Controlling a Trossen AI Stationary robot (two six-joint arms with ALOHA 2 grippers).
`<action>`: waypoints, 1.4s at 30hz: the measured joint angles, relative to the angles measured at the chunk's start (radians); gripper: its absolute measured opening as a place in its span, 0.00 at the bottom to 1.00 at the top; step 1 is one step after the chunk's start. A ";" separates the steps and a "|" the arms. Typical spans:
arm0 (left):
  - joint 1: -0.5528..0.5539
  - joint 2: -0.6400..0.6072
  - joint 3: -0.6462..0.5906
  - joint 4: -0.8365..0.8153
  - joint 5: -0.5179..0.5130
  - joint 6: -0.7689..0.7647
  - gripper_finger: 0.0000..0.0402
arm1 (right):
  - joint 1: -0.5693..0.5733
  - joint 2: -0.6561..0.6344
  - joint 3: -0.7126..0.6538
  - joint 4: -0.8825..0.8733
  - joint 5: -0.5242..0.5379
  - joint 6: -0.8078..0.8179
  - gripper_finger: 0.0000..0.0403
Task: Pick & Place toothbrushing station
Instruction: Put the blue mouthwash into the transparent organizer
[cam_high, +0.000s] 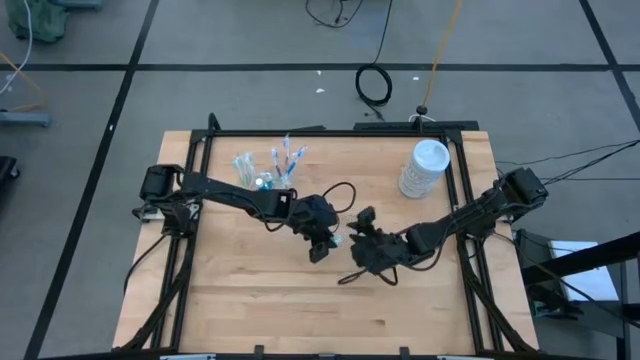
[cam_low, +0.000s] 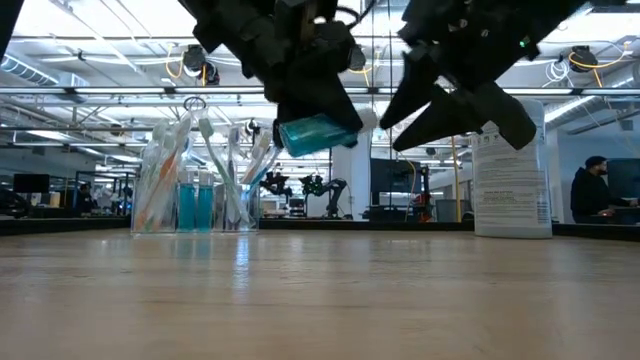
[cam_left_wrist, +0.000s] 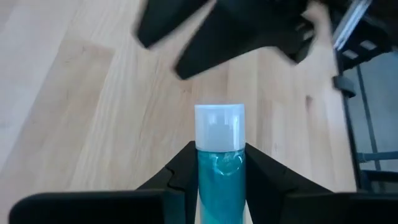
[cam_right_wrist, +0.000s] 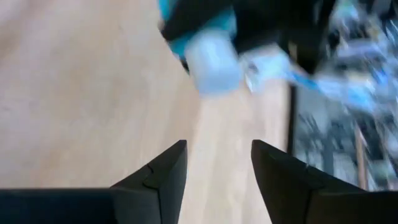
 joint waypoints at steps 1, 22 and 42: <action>0.000 -0.010 0.000 0.005 0.000 0.007 0.24 | 0.011 0.000 0.000 -0.026 0.044 0.052 0.43; -0.051 -0.339 0.000 0.073 -0.301 0.226 0.25 | -0.108 -0.130 -0.062 0.486 0.101 0.078 0.44; -0.082 -0.270 -0.037 0.429 -0.371 0.484 0.25 | -0.297 -0.129 -0.365 1.392 -0.720 0.419 0.43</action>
